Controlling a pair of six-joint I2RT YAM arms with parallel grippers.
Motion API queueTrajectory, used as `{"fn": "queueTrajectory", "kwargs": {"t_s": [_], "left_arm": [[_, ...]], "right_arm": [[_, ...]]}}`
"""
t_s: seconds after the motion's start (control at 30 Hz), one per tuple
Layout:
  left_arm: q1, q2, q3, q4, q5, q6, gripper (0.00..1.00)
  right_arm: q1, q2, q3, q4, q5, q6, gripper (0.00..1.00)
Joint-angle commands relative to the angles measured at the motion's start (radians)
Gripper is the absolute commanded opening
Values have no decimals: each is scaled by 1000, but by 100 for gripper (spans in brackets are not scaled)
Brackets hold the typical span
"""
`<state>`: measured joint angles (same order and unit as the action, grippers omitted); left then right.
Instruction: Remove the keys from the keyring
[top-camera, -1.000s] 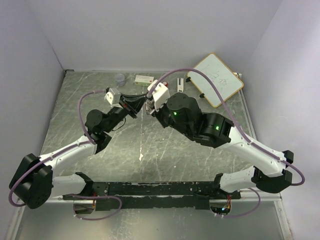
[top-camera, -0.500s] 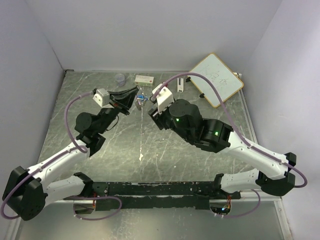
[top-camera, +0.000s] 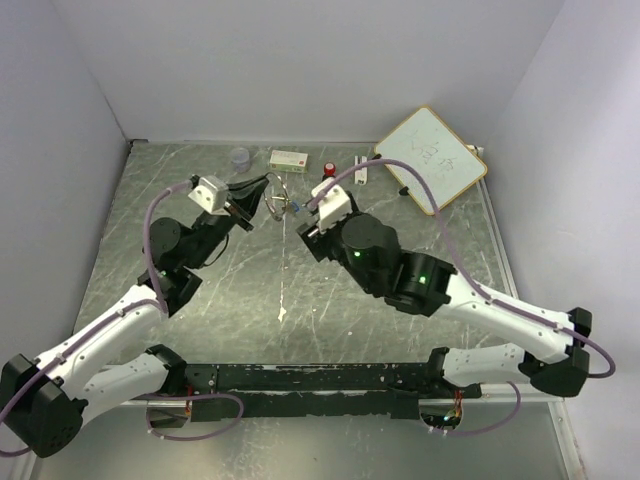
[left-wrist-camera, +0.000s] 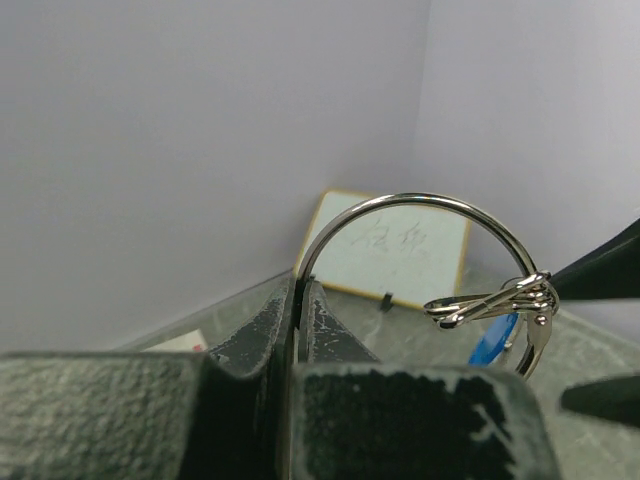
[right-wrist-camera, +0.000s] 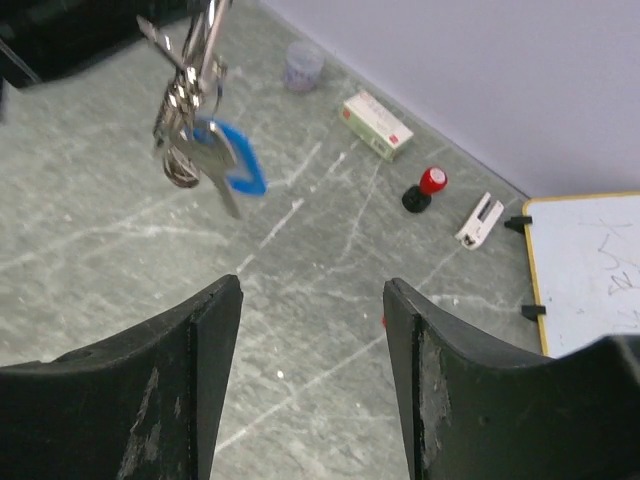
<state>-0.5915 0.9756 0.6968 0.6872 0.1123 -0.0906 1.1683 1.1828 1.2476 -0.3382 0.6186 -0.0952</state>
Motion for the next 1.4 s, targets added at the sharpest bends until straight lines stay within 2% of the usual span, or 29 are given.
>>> {"fn": "queueTrajectory", "kwargs": {"t_s": [0.0, 0.17, 0.33, 0.53, 0.77, 1.07, 1.23, 1.3, 1.37], "left_arm": [[3, -40, 33, -176, -100, 133, 7], [2, -83, -39, -130, -147, 186, 7], [2, -91, -81, -40, -95, 194, 7], [1, -104, -110, 30, -37, 179, 7], [1, -144, -130, 47, -23, 172, 7], [1, -189, -188, 141, 3, 155, 7], [1, -171, -171, 131, 1, 168, 7], [1, -173, -172, 133, -3, 172, 7], [1, -176, -172, 132, -11, 178, 7]], "right_arm": [[5, -97, -9, 170, -22, -9, 58], [4, -133, -4, 306, -62, -13, 50], [4, -85, 33, 355, -129, -5, 45], [4, 35, 71, 388, -179, 21, 43], [4, 79, 55, 460, -197, 39, 45], [4, 108, 22, 485, -200, 63, 43], [4, 148, 28, 465, -240, 101, 42], [5, 157, 30, 455, -246, 108, 40], [4, 161, 30, 446, -246, 114, 33]]}}
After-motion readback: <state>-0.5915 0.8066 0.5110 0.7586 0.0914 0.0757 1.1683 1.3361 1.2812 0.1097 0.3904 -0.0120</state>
